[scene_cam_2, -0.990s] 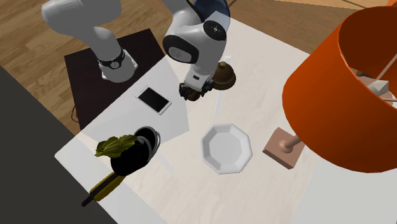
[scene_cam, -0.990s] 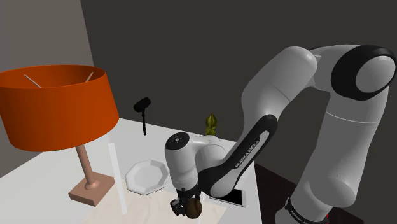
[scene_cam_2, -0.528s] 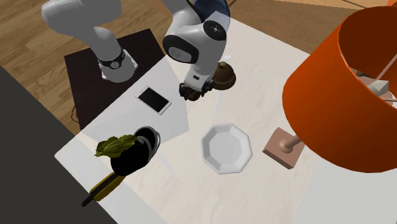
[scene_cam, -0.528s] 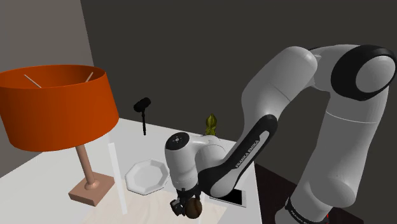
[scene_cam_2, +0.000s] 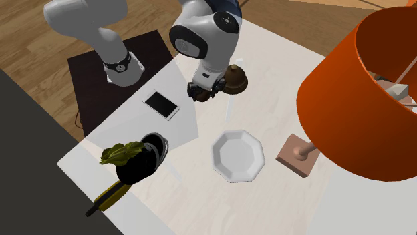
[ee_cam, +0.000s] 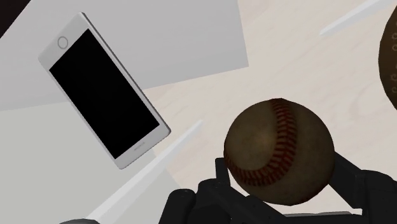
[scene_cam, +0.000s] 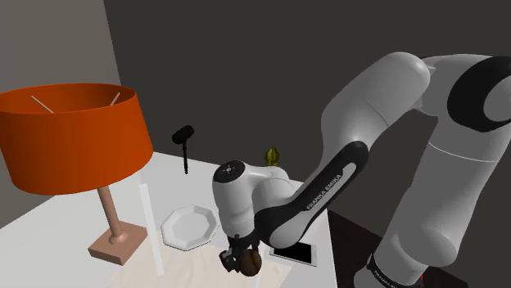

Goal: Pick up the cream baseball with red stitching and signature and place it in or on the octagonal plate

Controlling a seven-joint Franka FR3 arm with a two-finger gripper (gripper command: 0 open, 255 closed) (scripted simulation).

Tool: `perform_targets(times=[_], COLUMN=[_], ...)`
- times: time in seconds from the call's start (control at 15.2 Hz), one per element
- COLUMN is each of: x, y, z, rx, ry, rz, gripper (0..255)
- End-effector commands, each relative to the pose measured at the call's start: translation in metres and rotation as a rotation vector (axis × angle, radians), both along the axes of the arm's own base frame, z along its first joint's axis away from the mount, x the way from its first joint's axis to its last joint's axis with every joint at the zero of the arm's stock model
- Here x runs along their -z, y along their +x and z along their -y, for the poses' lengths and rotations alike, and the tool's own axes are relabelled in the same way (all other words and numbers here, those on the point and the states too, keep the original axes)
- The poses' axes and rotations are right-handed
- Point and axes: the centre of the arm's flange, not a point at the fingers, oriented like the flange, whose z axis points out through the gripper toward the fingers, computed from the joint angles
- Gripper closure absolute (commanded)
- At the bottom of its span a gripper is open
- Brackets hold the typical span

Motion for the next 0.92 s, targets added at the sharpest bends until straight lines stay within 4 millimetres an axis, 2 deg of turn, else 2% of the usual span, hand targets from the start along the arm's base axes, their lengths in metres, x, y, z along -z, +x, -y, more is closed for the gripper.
perform_targets(times=[0.0,0.66,0.86], x=[-0.010,-0.059,-0.059], y=[0.001,0.001,0.041], z=[0.000,0.000,-0.002], rx=[0.000,0.000,0.000], ry=[0.000,0.000,0.000], rz=[0.000,0.000,0.000], gripper=[255,255,255])
